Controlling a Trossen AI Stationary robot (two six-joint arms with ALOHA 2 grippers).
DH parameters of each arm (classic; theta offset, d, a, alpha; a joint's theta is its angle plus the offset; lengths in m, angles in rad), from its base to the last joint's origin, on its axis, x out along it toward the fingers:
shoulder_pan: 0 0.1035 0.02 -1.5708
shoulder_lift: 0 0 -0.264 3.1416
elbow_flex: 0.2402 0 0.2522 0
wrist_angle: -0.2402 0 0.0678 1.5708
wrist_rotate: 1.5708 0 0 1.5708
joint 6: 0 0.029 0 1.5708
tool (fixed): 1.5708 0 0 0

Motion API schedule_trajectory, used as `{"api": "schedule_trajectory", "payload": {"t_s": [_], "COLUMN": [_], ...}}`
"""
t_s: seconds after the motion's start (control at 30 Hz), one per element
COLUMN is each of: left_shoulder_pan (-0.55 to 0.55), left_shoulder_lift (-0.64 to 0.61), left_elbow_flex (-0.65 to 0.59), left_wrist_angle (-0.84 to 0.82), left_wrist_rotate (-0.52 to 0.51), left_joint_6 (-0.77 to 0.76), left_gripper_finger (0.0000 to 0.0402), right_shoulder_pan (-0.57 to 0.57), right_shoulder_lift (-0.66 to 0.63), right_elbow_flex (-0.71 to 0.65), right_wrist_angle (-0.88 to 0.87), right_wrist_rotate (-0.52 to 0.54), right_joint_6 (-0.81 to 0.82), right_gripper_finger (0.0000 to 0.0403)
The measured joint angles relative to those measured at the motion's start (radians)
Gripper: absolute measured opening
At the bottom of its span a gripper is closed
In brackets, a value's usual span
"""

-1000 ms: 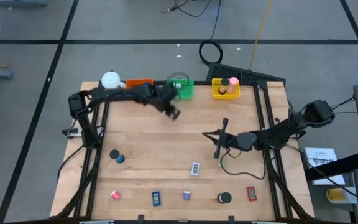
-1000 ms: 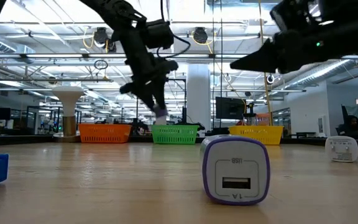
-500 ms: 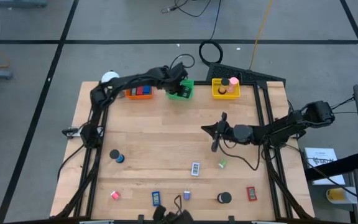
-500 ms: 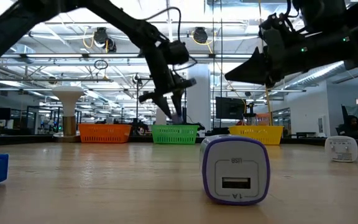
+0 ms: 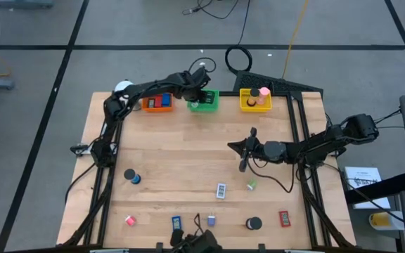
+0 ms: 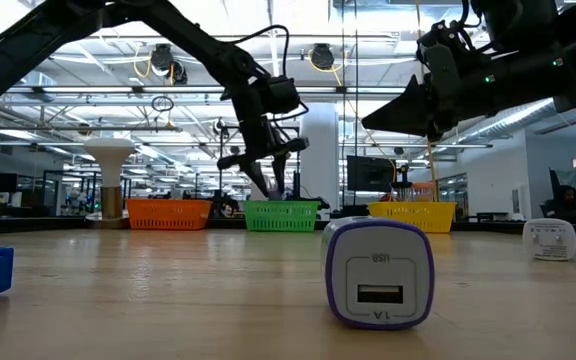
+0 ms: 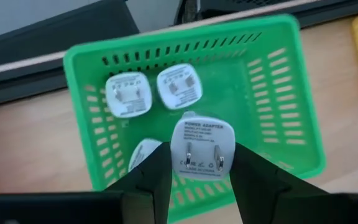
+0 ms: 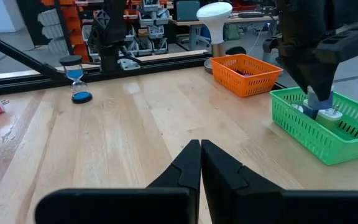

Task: Pick & Place Office items
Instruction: Put the blue charger adapter into the green basket

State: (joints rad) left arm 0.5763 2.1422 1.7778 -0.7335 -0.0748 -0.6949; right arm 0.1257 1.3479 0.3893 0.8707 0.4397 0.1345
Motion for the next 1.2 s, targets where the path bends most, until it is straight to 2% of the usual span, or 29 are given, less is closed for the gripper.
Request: {"api": "schedule_trajectory", "payload": {"t_s": [0.3,0.47,1.2], "left_shoulder_pan": [-0.016,-0.014,-0.017], "left_shoulder_lift": [0.016,0.043,0.065], "left_elbow_flex": [-0.001,-0.001,-0.001], "left_wrist_angle": [0.003,-0.010,0.015], "left_wrist_rotate": [-0.008,-0.009,-0.026], "left_joint_6": [-0.026,-0.048,-0.028], "left_gripper_finger": [0.0134,0.0134,0.0141], "right_shoulder_pan": [0.000,0.001,0.000], "right_shoulder_lift": [0.000,0.000,-0.001], "right_elbow_flex": [0.000,0.000,0.000], "right_wrist_angle": [0.023,0.047,0.060], "right_wrist_rotate": [-0.001,-0.054,-0.053], "right_joint_6": [0.000,0.003,-0.006], "right_gripper_finger": [0.0004,0.0004,0.0004]}}
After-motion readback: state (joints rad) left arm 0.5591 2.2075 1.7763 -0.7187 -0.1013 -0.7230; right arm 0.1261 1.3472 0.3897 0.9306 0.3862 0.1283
